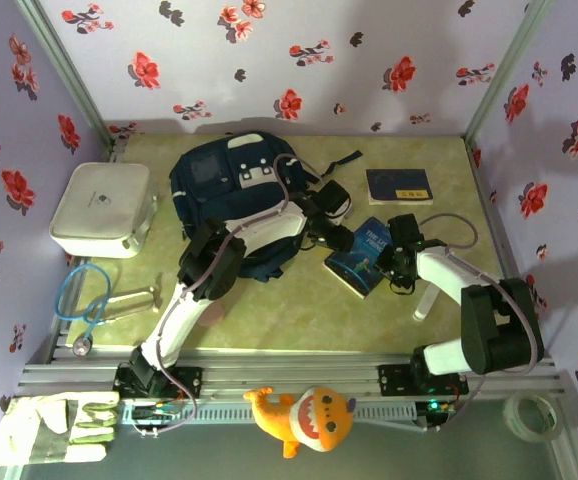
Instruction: Pack the student bag
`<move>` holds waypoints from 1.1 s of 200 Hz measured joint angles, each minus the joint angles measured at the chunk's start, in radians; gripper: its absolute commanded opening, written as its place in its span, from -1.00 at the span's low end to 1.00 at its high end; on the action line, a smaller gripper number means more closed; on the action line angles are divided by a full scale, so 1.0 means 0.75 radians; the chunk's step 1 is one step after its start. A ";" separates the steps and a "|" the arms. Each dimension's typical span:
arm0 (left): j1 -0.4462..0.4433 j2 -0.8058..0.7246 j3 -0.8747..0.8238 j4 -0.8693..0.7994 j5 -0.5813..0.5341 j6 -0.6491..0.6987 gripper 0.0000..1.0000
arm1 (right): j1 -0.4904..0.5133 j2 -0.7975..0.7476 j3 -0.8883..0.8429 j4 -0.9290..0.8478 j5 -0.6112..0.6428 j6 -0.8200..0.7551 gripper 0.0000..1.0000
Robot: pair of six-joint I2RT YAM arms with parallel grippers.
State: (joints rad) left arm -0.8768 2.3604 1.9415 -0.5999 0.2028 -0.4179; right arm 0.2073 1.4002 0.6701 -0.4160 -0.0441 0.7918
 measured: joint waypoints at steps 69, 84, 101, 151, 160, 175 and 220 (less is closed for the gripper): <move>-0.004 0.032 0.022 -0.033 0.055 -0.024 -0.17 | 0.000 0.006 0.000 0.013 -0.017 -0.015 -0.46; -0.002 0.034 0.027 -0.036 0.061 -0.024 -0.17 | 0.000 0.013 0.000 0.017 -0.017 -0.019 -0.47; -0.003 0.042 0.044 -0.052 0.063 -0.024 -0.16 | 0.000 0.019 0.000 0.020 -0.018 -0.019 -0.47; -0.004 0.049 0.061 -0.073 0.099 -0.023 -0.18 | -0.001 0.027 0.000 0.033 -0.032 -0.019 -0.47; -0.002 0.048 0.060 -0.071 0.112 -0.023 -0.18 | -0.001 0.029 0.000 0.034 -0.032 -0.019 -0.47; 0.005 0.033 0.030 -0.045 0.140 -0.023 -0.19 | -0.001 0.032 0.000 0.037 -0.032 -0.019 -0.47; 0.010 -0.122 -0.081 0.009 0.220 -0.031 -0.32 | -0.007 0.055 0.014 0.051 -0.033 -0.019 -0.48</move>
State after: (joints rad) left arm -0.8692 2.2688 1.8809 -0.5934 0.3679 -0.4412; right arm 0.2024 1.4414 0.6807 -0.3775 -0.0685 0.7776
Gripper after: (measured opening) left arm 0.363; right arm 0.262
